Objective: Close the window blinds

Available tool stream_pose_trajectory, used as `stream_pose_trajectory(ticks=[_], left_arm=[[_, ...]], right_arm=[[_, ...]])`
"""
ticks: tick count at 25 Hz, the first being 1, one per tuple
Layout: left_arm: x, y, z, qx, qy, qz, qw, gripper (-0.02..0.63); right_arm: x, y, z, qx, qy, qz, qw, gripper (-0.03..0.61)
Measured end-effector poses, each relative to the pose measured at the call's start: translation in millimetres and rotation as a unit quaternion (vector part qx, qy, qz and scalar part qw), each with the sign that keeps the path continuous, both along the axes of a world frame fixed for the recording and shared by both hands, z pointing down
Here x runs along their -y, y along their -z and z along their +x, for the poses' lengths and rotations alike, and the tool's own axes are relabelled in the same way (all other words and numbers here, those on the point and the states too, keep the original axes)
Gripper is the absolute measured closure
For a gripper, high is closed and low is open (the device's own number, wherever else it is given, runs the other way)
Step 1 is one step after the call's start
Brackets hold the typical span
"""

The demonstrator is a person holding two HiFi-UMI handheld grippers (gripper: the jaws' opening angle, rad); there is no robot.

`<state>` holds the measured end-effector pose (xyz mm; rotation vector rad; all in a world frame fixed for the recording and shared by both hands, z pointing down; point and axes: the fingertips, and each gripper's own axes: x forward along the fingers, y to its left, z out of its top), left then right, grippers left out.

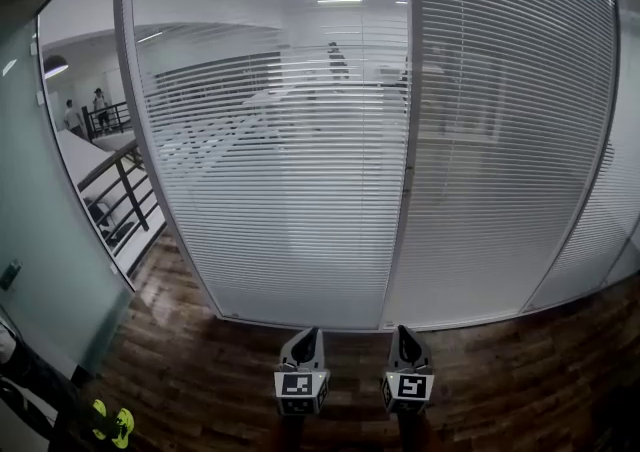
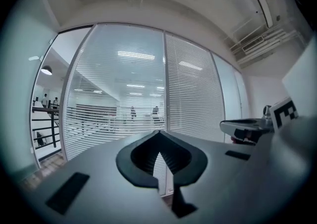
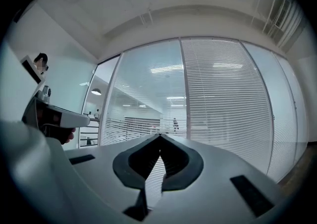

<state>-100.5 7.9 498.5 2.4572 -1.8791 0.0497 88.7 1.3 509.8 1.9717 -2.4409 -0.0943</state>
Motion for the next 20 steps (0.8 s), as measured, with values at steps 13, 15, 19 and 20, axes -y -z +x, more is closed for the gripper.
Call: stream_pose_trajectory(ticks=[13, 15, 19, 20], left_arm=[[7, 3, -6, 0.016, -0.024, 0.008, 0.9995, 0.620], [9, 8, -5, 0.033, -0.031, 0.020, 0.9988, 0.620], [12, 9, 3, 0.066, -0.053, 0.030, 0.9959, 0.620], [13, 10, 5, 0.061, -0.058, 0.030, 0.9960, 0.620]], right_arm=[[4, 20, -9, -0.018, -0.031, 0.035, 0.999, 0.576], [3, 26, -12, -0.018, -0.035, 0.036, 0.999, 0.576], [4, 27, -17, -0.021, -0.037, 0.034, 0.999, 0.576], [5, 25, -17, -0.021, -0.038, 0.030, 0.999, 0.576]])
